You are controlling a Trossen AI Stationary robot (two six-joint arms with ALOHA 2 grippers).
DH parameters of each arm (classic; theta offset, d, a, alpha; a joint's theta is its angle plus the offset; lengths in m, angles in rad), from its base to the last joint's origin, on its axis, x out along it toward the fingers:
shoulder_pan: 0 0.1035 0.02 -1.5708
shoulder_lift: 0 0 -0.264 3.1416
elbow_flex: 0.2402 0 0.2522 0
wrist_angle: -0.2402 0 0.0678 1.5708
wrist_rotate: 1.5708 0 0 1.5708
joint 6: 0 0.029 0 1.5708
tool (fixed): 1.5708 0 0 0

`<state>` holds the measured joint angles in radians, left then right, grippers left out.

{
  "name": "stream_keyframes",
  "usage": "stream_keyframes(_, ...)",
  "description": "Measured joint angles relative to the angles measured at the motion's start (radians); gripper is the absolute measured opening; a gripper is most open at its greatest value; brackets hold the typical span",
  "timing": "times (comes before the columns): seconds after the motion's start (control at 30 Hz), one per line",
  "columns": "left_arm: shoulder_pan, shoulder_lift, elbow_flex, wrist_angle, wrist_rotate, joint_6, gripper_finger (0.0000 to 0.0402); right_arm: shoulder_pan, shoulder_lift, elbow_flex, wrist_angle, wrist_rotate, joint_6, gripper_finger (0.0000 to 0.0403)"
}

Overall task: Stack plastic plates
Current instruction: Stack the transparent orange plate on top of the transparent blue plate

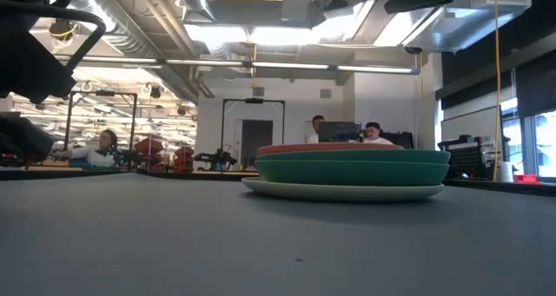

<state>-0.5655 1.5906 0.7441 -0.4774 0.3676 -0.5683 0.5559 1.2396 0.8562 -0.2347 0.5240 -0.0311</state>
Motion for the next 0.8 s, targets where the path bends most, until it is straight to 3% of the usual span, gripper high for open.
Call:
stream_keyframes(0.13, 0.001, 0.003, 0.000, -0.001, 0.003, -0.001, 0.0110, 0.000, 0.000, 0.000, 0.000, 0.000, 0.000, 0.0179)
stream_keyframes(0.43, 0.048, 0.008, -0.003, 0.000, 0.030, 0.057, 0.0010, 0.000, 0.000, 0.000, 0.000, 0.000, 0.000, 0.0179)
stream_keyframes(0.8, 0.162, -0.028, 0.007, -0.053, 0.068, 0.111, 0.0002, 0.000, 0.000, 0.000, 0.000, 0.000, -0.001, 0.0179)
